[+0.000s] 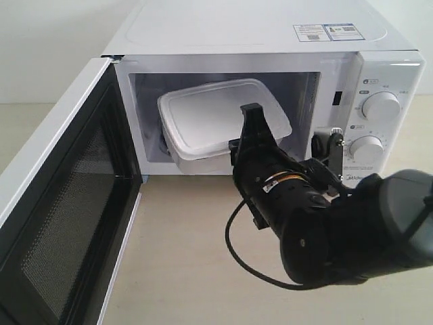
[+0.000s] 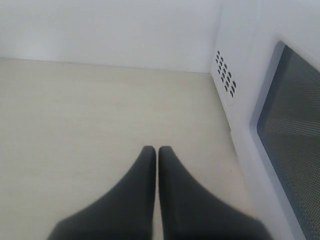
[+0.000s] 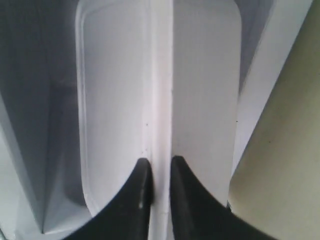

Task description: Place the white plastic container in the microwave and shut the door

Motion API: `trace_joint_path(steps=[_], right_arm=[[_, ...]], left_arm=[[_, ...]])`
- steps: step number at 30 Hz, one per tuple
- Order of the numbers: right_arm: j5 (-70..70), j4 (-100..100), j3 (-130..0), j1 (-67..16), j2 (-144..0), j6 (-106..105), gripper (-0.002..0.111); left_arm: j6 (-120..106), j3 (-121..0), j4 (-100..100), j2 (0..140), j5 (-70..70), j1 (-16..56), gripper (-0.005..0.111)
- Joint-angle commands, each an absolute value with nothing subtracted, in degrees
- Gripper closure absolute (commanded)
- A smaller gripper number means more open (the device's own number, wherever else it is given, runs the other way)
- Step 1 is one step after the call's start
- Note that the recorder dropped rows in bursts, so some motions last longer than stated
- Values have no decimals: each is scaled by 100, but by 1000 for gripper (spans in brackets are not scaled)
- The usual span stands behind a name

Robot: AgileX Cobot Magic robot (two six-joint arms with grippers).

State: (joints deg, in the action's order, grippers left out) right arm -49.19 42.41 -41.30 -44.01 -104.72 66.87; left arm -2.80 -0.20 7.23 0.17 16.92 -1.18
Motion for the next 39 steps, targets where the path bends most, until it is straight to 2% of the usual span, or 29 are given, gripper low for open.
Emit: trace_joint_path(steps=[1,13,25,39], right_arm=[[-4996,4571,-4536,-4389,-10673,6267,108],[-4956,4854,-5251,-4122,-11094,6039,108],[-3700,4855,-6168,-3577,-11208,4751,108],[-3839,4844,-6240,-3538,-11582,4807,108]], left_arm=[[-298,0,725,0,1670,-83,102],[-298,0,725,0,1670,-83,102],[-298,0,725,0,1670,-83,102],[-298,0,725,0,1670,-83,102]])
